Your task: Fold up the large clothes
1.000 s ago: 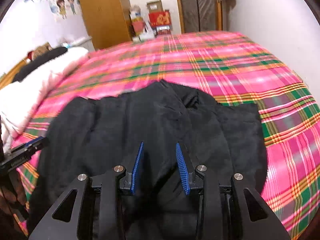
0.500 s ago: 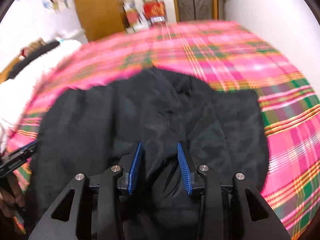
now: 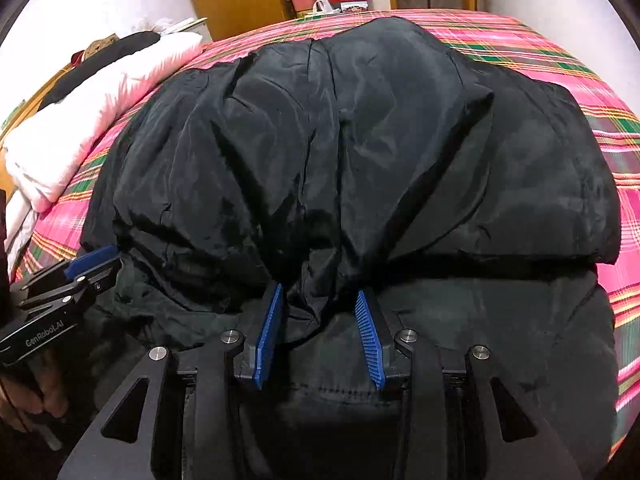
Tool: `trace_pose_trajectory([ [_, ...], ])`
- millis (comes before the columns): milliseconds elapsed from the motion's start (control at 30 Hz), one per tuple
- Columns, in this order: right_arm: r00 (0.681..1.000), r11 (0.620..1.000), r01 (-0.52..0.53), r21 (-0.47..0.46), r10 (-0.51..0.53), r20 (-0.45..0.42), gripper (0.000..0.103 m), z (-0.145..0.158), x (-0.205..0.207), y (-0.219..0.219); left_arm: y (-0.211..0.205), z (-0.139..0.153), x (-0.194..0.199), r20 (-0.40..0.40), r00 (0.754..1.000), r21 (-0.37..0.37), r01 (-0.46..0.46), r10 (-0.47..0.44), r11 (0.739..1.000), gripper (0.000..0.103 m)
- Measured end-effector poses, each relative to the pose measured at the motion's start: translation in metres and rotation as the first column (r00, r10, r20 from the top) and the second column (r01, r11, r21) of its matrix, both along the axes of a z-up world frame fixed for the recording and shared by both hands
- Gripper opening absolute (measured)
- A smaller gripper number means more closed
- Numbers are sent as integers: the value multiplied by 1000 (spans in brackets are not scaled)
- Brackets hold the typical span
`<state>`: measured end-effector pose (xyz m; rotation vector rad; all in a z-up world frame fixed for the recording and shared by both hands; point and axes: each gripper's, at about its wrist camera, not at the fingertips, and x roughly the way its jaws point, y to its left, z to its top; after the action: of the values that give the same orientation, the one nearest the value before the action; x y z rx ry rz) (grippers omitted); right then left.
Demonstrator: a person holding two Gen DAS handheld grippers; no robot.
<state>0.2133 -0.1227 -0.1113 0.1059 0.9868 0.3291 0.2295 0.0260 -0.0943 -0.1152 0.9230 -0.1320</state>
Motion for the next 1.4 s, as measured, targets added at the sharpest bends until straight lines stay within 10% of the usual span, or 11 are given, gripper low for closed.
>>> trace_pose_trajectory([
  [1400, 1000, 999, -15, -40, 16, 15, 38, -9, 11, 10, -14, -21, -2, 19, 1000, 26, -7, 7, 1000, 47],
])
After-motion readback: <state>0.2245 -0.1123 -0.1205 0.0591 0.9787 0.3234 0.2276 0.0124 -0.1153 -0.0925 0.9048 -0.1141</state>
